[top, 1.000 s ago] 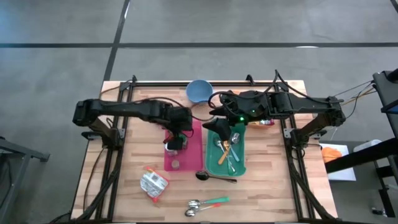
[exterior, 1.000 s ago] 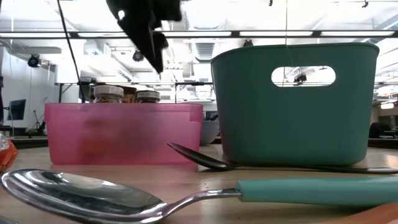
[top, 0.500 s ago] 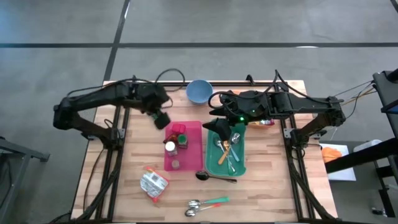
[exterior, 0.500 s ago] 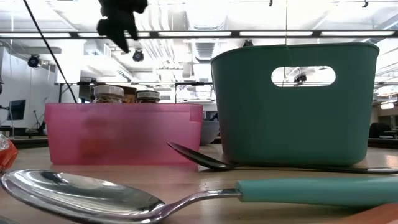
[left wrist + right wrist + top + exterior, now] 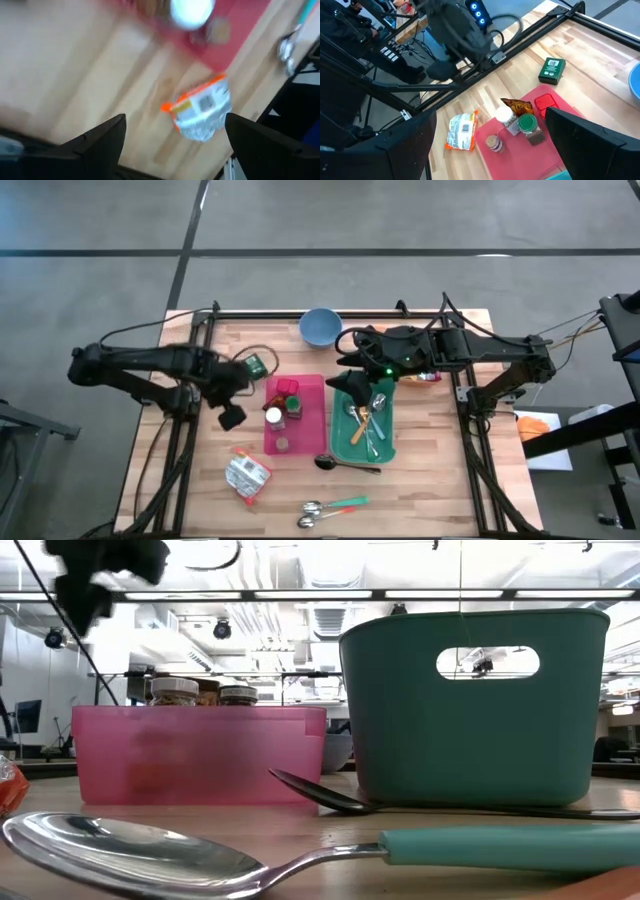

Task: Pick & Place Food Item
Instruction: Put the orange noodle pack into the orange bin

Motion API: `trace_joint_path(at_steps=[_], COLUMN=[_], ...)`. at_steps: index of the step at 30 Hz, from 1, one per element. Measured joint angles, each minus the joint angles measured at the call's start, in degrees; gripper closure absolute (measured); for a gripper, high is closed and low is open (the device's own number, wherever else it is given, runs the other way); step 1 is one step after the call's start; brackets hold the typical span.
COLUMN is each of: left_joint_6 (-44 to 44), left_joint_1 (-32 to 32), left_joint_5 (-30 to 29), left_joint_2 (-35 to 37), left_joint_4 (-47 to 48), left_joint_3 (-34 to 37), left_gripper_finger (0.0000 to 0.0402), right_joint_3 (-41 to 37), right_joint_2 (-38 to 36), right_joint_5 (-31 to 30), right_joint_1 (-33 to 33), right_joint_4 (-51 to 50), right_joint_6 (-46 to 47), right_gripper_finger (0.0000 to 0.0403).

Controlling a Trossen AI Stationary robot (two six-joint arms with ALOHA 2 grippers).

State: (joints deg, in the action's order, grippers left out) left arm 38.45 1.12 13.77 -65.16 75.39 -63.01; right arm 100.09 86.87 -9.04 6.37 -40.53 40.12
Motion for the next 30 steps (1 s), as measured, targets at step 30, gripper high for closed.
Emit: trace_joint_path(at_steps=[30], left_joint_6=[52.78], left_joint_1=[29.42], left_joint_5=[-9.38], left_joint_2=[6.18], left_joint_4=[-42.72], left_joint_3=[36.79], left_gripper_finger=[0.006], right_joint_3=[0.0], right_joint_2=[0.0], right_joint_5=[-0.23], right_joint_1=[3.36], right_joint_4=[0.36], right_joint_6=[5.81], right_gripper_finger=[0.0036])
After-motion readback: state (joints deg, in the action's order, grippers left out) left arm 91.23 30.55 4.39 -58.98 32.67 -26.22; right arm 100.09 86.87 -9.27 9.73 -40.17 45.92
